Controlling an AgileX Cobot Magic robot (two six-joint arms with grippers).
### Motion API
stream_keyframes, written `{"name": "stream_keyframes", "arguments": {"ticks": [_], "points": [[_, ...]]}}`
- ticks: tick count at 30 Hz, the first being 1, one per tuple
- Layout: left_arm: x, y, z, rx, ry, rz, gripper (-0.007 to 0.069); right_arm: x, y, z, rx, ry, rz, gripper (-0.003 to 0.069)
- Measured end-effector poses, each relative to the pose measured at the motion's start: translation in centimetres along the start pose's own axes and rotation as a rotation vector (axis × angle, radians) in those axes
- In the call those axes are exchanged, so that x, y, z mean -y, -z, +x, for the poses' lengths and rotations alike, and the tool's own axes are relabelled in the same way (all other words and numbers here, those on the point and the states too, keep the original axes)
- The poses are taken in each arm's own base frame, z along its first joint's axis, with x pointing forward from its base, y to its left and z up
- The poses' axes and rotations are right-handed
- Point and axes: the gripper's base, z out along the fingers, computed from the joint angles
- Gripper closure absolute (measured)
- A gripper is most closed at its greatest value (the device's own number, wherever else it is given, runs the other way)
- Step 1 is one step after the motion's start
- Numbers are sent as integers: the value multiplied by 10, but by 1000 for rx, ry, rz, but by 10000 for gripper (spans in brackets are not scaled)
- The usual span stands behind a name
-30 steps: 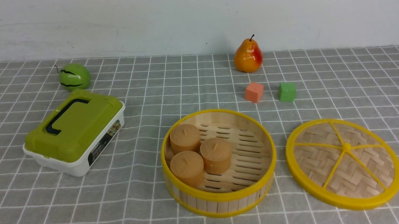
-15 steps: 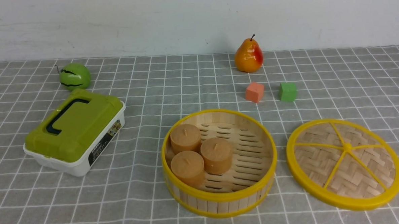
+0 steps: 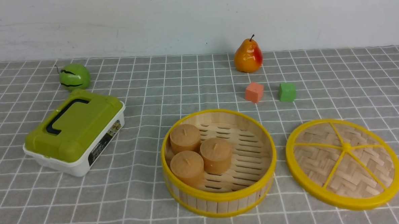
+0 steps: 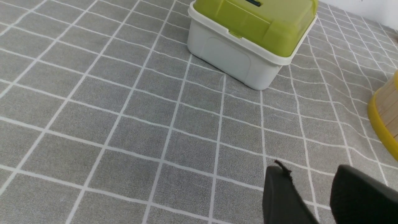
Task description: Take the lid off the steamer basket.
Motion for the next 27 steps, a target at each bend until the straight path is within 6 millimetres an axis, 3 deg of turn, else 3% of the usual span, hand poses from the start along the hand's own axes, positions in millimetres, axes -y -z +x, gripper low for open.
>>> {"name": "stream_keyframes", "arguments": {"ticks": [9, 27], "points": [[0, 0, 0, 1, 0, 0, 386, 5, 2, 17, -146, -6, 53, 638], [0, 0, 0, 1, 0, 0, 386, 5, 3, 18, -187, -6, 61, 622]]}}
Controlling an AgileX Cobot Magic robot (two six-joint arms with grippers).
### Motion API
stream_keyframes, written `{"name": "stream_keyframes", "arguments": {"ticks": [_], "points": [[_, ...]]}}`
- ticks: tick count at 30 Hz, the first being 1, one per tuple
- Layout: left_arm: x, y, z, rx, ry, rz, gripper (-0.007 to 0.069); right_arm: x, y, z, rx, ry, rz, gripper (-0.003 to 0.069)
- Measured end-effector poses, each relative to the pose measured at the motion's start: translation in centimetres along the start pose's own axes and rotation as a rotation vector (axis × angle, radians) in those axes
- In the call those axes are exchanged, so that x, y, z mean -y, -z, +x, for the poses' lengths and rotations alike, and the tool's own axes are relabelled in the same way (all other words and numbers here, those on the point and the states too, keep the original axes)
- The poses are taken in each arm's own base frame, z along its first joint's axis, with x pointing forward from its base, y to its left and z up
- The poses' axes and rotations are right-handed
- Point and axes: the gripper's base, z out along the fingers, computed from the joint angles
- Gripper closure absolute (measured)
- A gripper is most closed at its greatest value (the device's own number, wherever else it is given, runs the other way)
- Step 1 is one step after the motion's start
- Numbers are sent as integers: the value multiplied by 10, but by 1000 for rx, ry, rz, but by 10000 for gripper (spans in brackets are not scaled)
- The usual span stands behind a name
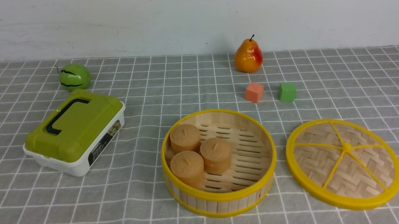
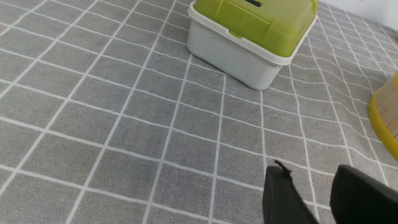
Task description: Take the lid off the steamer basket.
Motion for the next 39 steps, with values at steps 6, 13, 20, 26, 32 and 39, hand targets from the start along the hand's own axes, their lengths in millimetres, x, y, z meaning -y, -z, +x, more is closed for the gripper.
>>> {"name": "stream_keyframes", "arguments": {"ticks": [6, 13, 20, 26, 32, 39], "points": [[0, 0, 0, 0, 0, 0, 386, 0, 0, 0, 0, 0, 0, 614], [0, 0, 0, 0, 0, 0, 386, 0, 0, 0, 0, 0, 0, 607], [0, 0, 0, 0, -1, 0, 386, 0, 0, 0, 0, 0, 0, 594], [0, 0, 0, 0, -1, 0, 386, 0, 0, 0, 0, 0, 0, 587], [0, 0, 0, 0, -1, 0, 386, 0, 0, 0, 0, 0, 0, 581], [0, 0, 0, 0, -2, -1, 386, 0, 0, 0, 0, 0, 0, 571]]}}
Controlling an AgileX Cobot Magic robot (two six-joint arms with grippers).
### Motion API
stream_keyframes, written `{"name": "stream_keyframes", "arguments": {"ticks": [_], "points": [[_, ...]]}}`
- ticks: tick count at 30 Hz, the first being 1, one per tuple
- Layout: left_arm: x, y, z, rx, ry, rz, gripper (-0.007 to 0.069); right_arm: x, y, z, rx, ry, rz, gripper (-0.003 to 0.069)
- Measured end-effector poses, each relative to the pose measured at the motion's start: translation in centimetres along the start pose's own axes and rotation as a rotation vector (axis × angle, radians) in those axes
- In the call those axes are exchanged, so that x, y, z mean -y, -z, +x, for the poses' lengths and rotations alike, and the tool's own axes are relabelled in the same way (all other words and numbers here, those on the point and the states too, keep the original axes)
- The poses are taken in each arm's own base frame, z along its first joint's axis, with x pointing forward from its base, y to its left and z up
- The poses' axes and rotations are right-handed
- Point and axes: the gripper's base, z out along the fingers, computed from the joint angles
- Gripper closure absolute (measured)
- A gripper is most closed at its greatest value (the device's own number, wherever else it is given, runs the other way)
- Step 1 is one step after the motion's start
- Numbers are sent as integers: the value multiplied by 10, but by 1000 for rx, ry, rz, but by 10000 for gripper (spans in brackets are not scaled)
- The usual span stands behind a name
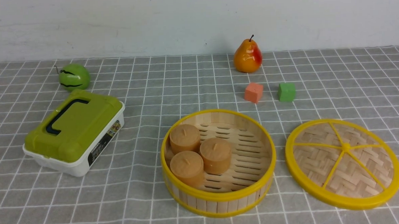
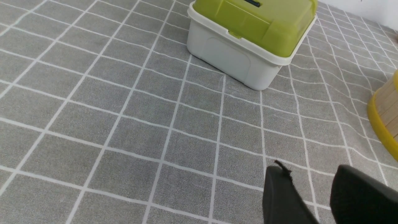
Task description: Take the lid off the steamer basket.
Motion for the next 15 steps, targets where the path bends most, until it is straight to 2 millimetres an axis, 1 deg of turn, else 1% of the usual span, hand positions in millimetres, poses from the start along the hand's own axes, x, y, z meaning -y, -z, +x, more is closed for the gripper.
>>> {"name": "stream_keyframes", "arguments": {"ticks": [15], "points": [[0, 0, 0, 0, 0, 0, 386, 0, 0, 0, 0, 0, 0, 560]]}}
